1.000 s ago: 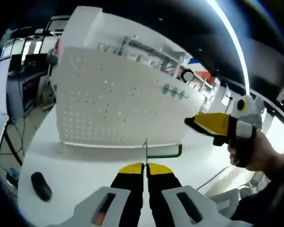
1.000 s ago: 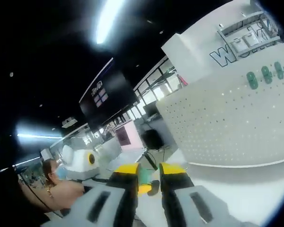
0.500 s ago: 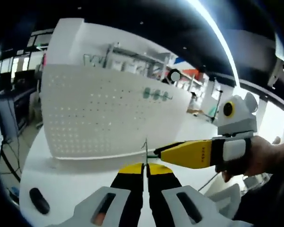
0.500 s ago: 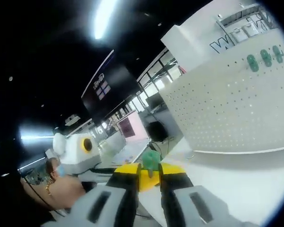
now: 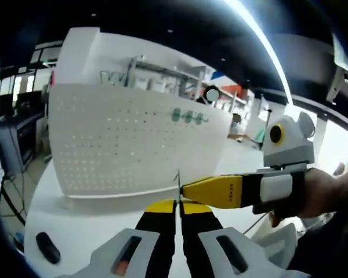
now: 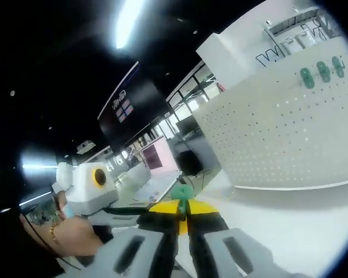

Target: Insert the hook assembly into the mounting plate slot until the hook locks in place.

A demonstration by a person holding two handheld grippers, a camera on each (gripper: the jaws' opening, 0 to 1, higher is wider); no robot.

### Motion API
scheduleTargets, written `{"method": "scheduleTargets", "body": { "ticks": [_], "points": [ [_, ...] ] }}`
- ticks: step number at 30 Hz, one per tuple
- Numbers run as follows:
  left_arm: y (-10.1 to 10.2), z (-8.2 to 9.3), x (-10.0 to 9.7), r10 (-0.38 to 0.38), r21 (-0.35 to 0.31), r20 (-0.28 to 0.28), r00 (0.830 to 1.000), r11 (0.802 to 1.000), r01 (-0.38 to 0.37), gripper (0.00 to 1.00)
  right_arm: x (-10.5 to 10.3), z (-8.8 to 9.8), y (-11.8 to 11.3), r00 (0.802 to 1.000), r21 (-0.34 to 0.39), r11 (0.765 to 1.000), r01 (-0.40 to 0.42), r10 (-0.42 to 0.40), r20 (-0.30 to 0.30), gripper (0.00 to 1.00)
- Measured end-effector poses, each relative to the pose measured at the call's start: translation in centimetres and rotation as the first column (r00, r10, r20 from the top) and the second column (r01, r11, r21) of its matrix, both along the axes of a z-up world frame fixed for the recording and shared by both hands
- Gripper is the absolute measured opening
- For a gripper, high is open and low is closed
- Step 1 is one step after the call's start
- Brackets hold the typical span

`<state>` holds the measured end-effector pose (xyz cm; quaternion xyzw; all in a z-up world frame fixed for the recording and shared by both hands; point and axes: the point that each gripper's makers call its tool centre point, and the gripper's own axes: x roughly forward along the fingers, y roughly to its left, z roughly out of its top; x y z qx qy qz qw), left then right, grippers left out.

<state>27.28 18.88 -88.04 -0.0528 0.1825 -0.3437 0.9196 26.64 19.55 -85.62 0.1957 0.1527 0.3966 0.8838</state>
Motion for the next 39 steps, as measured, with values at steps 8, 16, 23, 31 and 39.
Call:
{"method": "scheduleTargets", "body": {
  "ticks": [8, 16, 23, 31, 39],
  "points": [
    [-0.1, -0.5, -0.5, -0.020, -0.038, -0.027, 0.999, 0.999, 0.019, 0.04, -0.2, -0.4, 0.0, 1.000, 0.005, 1.000, 0.008, -0.008, 0.006, 0.01],
    [0.1, -1.8, -0.9, -0.037, 0.095, -0.015, 0.999, 0.995, 0.039, 0.17, -0.2, -0.5, -0.1, 1.000, 0.003, 1.000, 0.002, -0.002, 0.005, 0.01],
    [-0.8, -2.2, -1.5, -0.102, 0.127, -0.008, 0.995, 0.987, 0.102, 0.53, 0.2, -0.5, -0.9, 0.999, -0.014, 1.000, 0.023, -0.022, 0.025, 0.01],
    [-1.4, -2.1, -1.9, -0.139, 0.138, 0.019, 0.990, 0.981, 0.135, 0.79, 0.2, -1.1, -1.2, 1.000, -0.022, 0.999, 0.028, -0.027, 0.014, 0.01],
    [-1.8, -1.2, -2.0, -0.139, 0.076, 0.029, 0.990, 0.988, 0.136, 0.98, 0.7, -1.2, -1.7, 0.999, -0.025, 0.999, 0.038, -0.038, 0.015, 0.01]
  ]
}}
